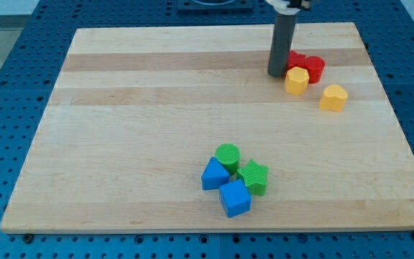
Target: Push the red blocks into yellow blocks
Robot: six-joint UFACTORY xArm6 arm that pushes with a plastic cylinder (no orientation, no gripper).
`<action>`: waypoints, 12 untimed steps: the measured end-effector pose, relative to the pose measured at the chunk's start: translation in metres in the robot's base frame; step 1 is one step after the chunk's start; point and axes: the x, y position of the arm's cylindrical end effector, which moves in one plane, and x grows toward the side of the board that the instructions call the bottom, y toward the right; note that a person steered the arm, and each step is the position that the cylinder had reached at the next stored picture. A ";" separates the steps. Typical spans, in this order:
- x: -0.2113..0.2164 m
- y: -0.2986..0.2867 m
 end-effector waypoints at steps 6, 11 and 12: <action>0.007 0.030; 0.004 0.039; -0.020 0.062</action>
